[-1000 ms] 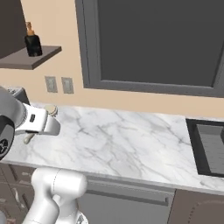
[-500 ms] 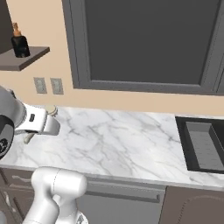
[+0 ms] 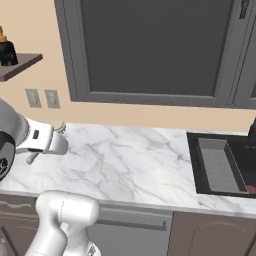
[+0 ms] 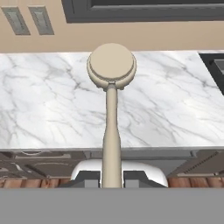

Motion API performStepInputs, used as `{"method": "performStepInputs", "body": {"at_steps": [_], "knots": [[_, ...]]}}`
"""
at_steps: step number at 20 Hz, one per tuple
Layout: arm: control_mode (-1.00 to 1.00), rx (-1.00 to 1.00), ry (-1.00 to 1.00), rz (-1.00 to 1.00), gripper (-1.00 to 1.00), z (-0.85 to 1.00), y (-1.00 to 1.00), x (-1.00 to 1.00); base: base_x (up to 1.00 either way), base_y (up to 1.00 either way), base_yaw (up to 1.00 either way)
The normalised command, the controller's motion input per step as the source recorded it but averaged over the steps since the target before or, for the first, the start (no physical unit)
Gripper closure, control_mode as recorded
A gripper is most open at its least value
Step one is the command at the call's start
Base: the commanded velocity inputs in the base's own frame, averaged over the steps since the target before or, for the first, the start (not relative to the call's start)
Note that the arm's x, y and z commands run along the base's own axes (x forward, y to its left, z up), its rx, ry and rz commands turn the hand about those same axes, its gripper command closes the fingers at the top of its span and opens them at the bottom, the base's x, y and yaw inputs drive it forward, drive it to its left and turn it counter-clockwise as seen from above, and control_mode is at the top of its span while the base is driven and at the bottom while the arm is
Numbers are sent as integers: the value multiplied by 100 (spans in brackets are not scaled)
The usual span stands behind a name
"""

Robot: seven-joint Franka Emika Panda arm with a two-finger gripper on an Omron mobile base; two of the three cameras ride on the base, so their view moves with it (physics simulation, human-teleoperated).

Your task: Locate and retrieve the dish brush and soap dispenser from the cabinet. Place them next to the sink.

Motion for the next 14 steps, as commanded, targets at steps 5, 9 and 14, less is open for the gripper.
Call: {"method": "performStepInputs", "body": {"at_steps": [5,9,14], "knots": [[100,0,0,0,100,0,0,0,28,-3,0],[100,0,0,0,100,0,0,0,4,0,0],[100,0,0,0,100,0,0,0,9,1,0]]}}
